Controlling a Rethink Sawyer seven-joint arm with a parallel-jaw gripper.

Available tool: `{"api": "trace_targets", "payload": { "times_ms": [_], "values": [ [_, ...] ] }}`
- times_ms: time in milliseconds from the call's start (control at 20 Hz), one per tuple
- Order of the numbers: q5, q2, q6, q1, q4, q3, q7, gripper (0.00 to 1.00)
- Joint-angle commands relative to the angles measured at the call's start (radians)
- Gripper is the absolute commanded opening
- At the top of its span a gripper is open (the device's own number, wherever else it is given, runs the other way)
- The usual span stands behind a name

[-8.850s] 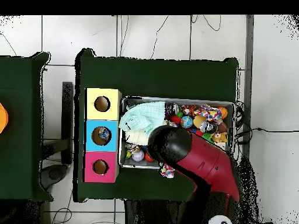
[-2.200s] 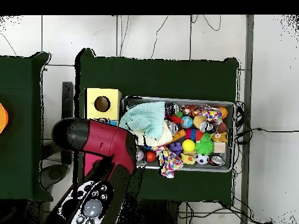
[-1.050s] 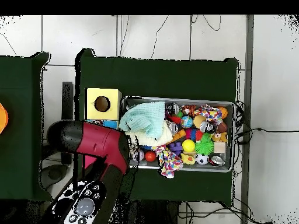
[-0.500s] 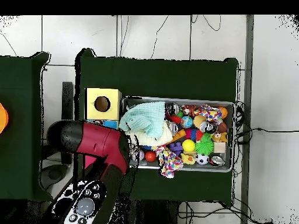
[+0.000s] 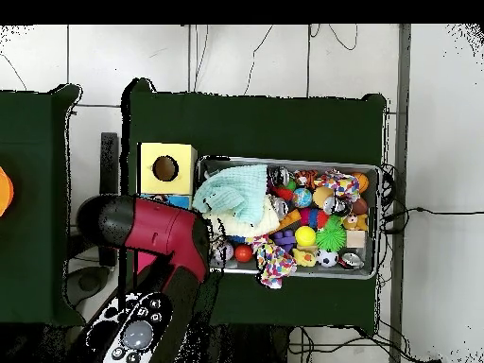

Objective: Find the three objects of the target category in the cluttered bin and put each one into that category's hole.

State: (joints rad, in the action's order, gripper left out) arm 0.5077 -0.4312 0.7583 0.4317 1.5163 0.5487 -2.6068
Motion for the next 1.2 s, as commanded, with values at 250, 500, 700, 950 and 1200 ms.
{"api": "trace_targets", "payload": {
  "times_ms": [250,500,700,950,1200],
  "values": [
    [0.019,0.043,-0.036,-0.02,0.031,-0.023,-0.259,1.0],
    [0.018,0.037,-0.045,-0.014,0.041,-0.019,-0.259,1.0],
    [0.022,0.04,-0.045,-0.007,0.041,-0.02,-0.269,1.0],
    [0.025,0.032,-0.046,-0.012,0.048,-0.023,-0.257,1.0],
    [0.012,-0.007,-0.009,-0.027,0.054,-0.013,-0.214,1.0]
  ]
}}
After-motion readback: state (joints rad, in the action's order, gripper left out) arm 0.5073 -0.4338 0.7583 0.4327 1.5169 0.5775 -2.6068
